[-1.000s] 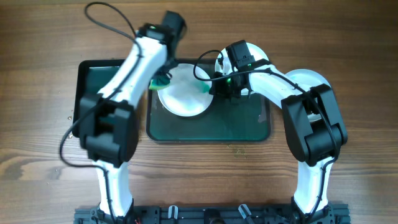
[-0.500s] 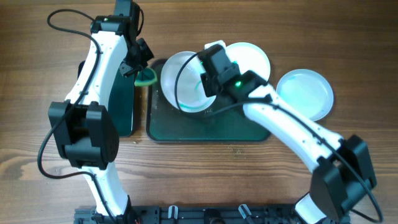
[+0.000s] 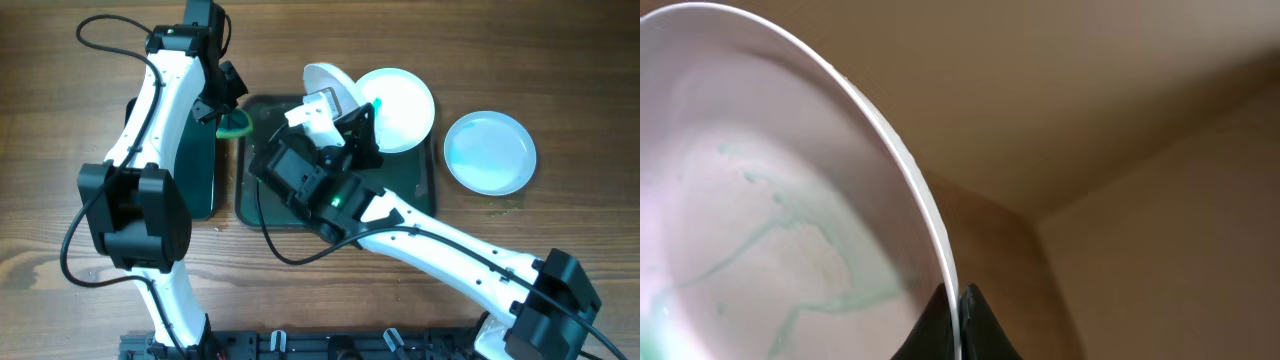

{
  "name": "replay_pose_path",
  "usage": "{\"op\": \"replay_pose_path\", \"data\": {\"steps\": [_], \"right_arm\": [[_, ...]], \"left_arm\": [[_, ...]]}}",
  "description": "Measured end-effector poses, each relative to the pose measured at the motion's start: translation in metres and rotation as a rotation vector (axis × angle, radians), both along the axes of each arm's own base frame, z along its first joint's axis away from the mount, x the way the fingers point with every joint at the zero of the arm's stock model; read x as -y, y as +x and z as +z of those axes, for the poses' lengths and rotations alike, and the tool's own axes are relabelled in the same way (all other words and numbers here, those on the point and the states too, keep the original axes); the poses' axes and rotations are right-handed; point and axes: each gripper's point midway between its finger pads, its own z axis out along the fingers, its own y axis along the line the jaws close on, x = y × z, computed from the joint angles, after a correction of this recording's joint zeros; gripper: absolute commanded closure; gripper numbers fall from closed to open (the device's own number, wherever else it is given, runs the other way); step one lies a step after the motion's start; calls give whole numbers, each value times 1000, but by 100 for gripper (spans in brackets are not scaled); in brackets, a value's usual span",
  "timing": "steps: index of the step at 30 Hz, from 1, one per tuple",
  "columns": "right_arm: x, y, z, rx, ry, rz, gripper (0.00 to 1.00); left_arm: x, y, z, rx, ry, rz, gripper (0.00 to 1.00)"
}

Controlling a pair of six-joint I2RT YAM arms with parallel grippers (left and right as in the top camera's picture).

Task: Clean dirty plates on tray and stack at the side
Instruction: 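Carry the plate with the right gripper and stack it on the first plate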

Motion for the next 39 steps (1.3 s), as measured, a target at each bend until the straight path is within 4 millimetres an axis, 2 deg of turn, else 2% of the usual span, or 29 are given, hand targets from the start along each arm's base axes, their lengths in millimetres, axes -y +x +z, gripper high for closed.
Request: {"op": "replay_pose_path", "data": {"steps": [4,6,9,11,13,15,17,18,19,20,22,25,27,29,31,34,36,39], "right_arm": [[4,-1,5,25,-17,-22,96],[0,0,-2,-14,-5,7,96],[-15,1,-38,-199,76,119,96],[-23,4,-69,-358,221,183,96],[-18,15,-103,-565,457,219,96],[-7,23,-116,-656,597,214,96],[27,38,-127,-770,849,181,96],[50,44,-129,-795,961,139,96],[87,50,-131,-795,1066,51,96],[104,52,-132,-787,1103,10,95],[168,54,-135,-736,1209,-149,96],[259,40,-147,-627,1306,-403,96],[299,23,-164,-581,1326,-531,96],[330,4,-184,-537,1323,-648,96],[346,-9,-205,-499,1309,-710,94],[349,-11,-226,-458,1296,-706,74],[345,-11,-234,-451,1304,-686,68],[329,-10,-237,-506,1314,-629,62]], "left_arm": [[0,0,0,0,0,0,96],[0,0,0,0,0,0,96],[0,0,0,-2,0,0,96],[0,-1,0,-4,0,0,96],[0,-2,0,-9,1,0,96],[0,-3,-1,-13,1,0,96],[0,-4,-1,-16,1,0,96],[0,-4,-1,-16,2,0,96],[0,-4,-1,-16,2,0,96],[0,-4,-1,-16,2,-1,96],[2,-4,-1,-17,2,-5,96],[6,-5,-1,-18,2,-14,96],[6,-5,-1,-18,2,-15,96],[6,-5,-1,-18,2,-15,96],[6,-5,-1,-19,2,-16,96],[6,-5,-1,-19,2,-15,96],[6,-6,-1,-20,2,-16,96],[6,-6,-1,-22,2,-15,96]]}}
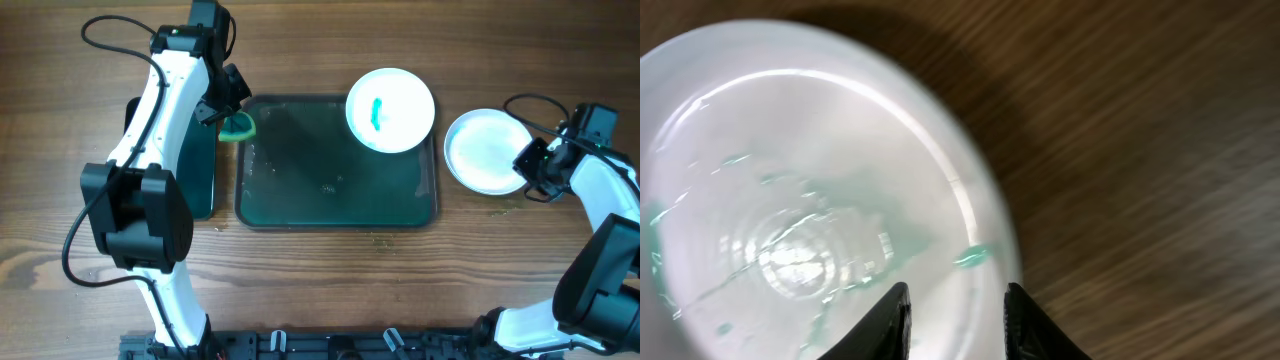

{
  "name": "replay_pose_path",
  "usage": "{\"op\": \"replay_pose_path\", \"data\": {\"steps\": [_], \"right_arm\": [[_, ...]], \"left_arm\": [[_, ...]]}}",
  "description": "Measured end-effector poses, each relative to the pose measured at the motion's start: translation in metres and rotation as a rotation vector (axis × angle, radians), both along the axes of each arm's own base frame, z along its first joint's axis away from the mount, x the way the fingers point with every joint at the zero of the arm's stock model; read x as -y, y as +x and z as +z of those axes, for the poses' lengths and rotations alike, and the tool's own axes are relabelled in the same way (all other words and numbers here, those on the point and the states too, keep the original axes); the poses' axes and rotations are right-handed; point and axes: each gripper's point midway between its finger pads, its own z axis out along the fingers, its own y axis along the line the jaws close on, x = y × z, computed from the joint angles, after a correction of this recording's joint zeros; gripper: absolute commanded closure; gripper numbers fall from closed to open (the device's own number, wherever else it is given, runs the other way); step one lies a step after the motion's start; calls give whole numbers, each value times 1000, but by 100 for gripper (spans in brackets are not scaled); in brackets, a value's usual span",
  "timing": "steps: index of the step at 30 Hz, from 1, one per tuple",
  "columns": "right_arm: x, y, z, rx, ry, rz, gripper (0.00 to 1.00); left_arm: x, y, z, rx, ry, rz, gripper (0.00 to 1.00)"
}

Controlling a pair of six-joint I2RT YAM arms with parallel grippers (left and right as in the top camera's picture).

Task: Clean dirty plates on tray and stack at the side
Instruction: 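Carry the plate with the right gripper and stack it on the first plate, then grip the rim of the last plate with the right gripper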

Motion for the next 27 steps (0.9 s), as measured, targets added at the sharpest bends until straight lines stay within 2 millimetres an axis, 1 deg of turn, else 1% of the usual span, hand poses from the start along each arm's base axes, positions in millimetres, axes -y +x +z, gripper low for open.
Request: {"op": "replay_pose_path", "data": {"steps": [1,3,4,5,6,8,10,11,12,13,14,15,17,20,22,24,27], "right_arm": [[-12,-8,0,-45,32,36,61],[-18,-10,13,-82,59,56,60],[-19,-7,20,-76,65,72,58],[-19,6,39,-40,71,104,55],[-21,23,59,25,71,147,50],[-35,51,88,143,68,246,42],[-58,69,99,212,55,339,41],[-82,80,102,242,53,407,41],[-103,87,100,254,51,463,41],[-121,95,96,264,44,506,41],[-140,102,86,260,39,553,43],[-155,108,74,251,39,587,45],[-167,118,47,229,22,620,48],[-170,128,8,192,-11,654,53],[-169,130,-8,173,-29,662,61],[-166,133,-14,172,-48,670,73],[-165,135,-14,178,-62,676,88]], "left_arm": [[0,0,0,0,0,0,96],[0,0,0,0,0,0,96],[0,-1,0,-3,0,0,96],[0,-1,0,-3,1,0,96],[0,-1,0,-3,0,0,96],[0,-1,0,-3,0,0,96],[0,-1,0,-3,0,0,96],[0,-1,0,-3,0,0,96],[0,-1,0,-3,0,0,96],[0,-1,0,-3,0,0,96],[0,-1,0,-3,0,0,96],[0,-1,0,-3,0,0,96],[0,-1,0,-3,0,-1,96],[0,-1,0,-3,1,-3,96],[0,-1,0,-3,1,-4,96],[0,-1,0,-3,1,-4,96],[0,-1,0,-3,1,-4,96]]}}
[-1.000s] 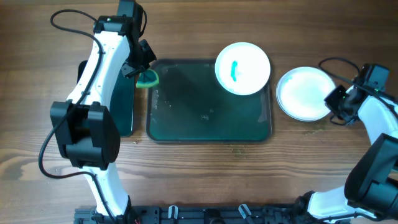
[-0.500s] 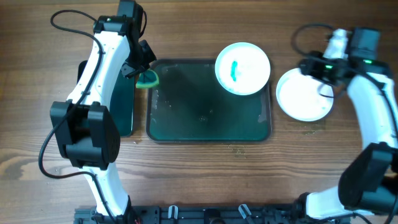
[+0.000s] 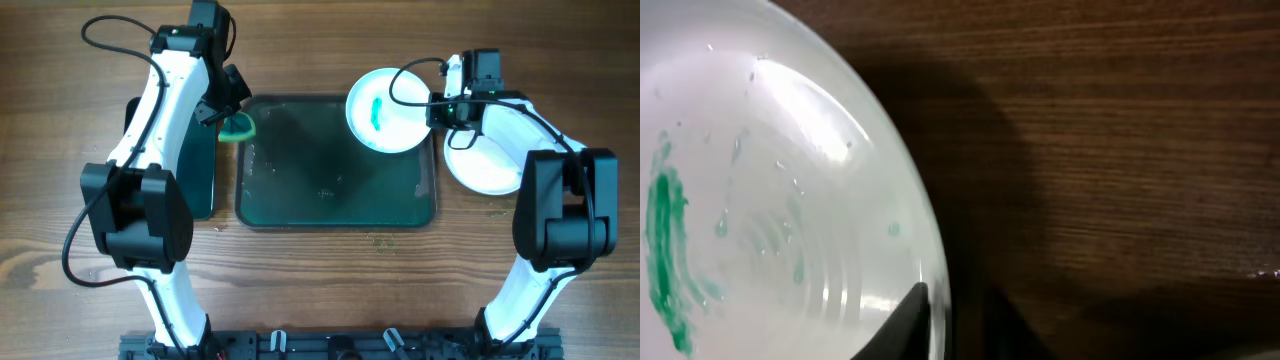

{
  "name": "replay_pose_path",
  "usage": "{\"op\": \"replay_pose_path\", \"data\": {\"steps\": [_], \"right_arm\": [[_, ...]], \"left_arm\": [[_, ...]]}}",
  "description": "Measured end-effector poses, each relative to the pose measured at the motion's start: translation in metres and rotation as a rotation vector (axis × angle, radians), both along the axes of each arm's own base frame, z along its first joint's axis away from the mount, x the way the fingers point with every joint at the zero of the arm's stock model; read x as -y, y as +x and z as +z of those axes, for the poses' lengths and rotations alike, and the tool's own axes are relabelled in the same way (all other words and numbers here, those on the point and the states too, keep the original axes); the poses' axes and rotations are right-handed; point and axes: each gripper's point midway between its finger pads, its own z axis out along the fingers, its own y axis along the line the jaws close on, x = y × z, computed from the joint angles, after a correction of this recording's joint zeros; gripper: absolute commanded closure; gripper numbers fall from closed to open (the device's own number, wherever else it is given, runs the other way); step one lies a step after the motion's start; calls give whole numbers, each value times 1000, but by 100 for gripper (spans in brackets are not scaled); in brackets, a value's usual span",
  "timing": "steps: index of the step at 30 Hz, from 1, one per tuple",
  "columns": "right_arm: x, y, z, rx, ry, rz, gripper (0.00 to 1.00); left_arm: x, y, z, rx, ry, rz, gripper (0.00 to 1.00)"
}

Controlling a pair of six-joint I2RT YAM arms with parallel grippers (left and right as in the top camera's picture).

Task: Clean dirty plates on tray and stack at the side
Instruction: 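Grip the rim of the last plate with the right gripper, then scrub the last plate with the sponge in the left gripper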

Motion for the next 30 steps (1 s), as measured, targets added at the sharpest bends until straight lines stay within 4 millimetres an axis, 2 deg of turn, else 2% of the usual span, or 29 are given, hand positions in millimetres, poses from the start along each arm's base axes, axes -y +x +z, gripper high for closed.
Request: {"op": "replay_pose_path", "data": {"steps": [2,6,9,12,13,16,19,20,24,30], "right_arm": [[0,0,0,0,-2,5,96],[-5,-3,1,-9,22,12,96],[-17,-24,0,-103,77,-8,96],[-42,-59,-7,-265,129,-34,96],[-56,-72,-9,-317,146,-31,96],[-98,-90,-9,-374,171,-1,96],[-133,-103,-8,-394,179,21,95],[-140,-104,-8,-393,180,17,96],[-152,-103,-8,-389,204,-27,96],[-155,-102,-16,-408,225,-40,96]], "left_arm": [[0,0,0,0,0,0,96],[0,0,0,0,0,0,96],[0,0,0,0,0,0,96],[0,0,0,0,0,0,96],[0,0,0,0,0,0,96],[0,0,0,0,0,0,96],[5,-1,0,0,0,-12,96],[9,-1,0,0,-1,-20,96],[41,-7,-7,-3,-17,-92,96],[107,-14,-35,42,-44,-255,96]]}}
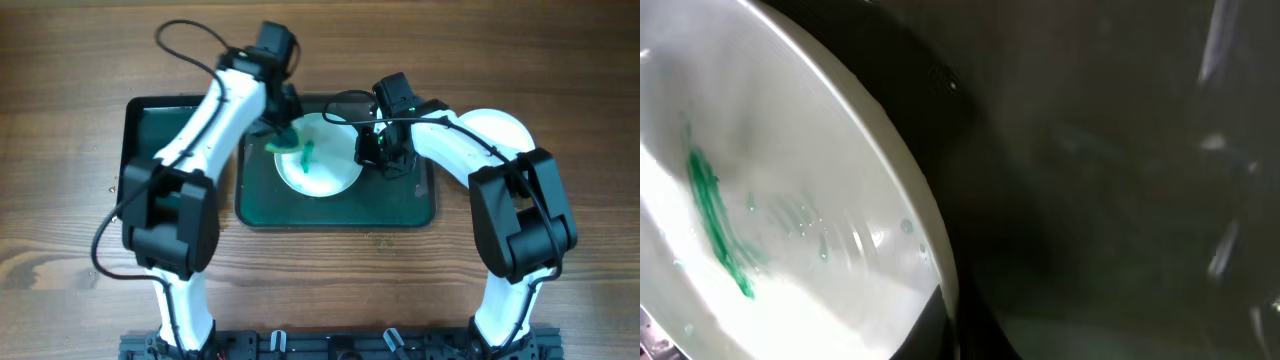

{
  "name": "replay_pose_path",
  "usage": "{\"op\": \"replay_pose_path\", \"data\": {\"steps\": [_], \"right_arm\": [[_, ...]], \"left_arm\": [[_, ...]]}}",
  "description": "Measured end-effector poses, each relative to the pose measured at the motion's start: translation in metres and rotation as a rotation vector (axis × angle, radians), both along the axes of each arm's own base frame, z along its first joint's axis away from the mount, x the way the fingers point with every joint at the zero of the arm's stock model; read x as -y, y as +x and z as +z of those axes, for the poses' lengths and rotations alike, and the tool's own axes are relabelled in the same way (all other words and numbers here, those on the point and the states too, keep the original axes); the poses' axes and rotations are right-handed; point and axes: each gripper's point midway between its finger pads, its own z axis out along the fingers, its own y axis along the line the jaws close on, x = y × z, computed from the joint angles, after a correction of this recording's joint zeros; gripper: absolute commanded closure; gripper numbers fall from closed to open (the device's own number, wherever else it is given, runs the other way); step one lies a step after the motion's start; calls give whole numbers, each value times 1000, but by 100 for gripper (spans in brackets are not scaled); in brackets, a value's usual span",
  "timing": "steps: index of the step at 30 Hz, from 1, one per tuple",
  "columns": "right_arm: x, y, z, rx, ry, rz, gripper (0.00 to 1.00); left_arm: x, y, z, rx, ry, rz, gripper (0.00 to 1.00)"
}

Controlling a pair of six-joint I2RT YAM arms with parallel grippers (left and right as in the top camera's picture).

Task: Clean dirty plates on tray and stack at the side
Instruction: 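Scrub the last plate with the sponge in the left gripper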

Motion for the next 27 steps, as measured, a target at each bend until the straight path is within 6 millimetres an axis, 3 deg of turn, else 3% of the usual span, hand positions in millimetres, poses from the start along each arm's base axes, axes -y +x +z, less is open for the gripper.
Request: {"op": "replay_pose_path", "data": {"steps": [4,7,13,18,20,23,26,27], "right_arm": [[-1,0,0,-1,4,2,96],[-2,-1,0,-3,9,3,95],[-1,-1,0,-3,8,7,96],[1,-1,-1,-5,7,5,96],[1,-1,-1,-5,7,5,96],[-1,0,-1,0,14,12,96],[-6,0,0,3,25,22,96],[-7,0,0,3,28,22,96]], "left_arm": [[27,-15,-35,-62,14,-92,96],[31,-29,-64,-141,45,-116,96],[41,-32,-66,-130,25,-219,96],[88,-47,-63,-123,-207,-510,96],[97,-50,-62,-119,-252,-545,96],[84,-43,-64,-128,-209,-448,96],[52,-32,-65,-134,-42,-277,96],[23,-29,-64,-135,103,-174,96]]}}
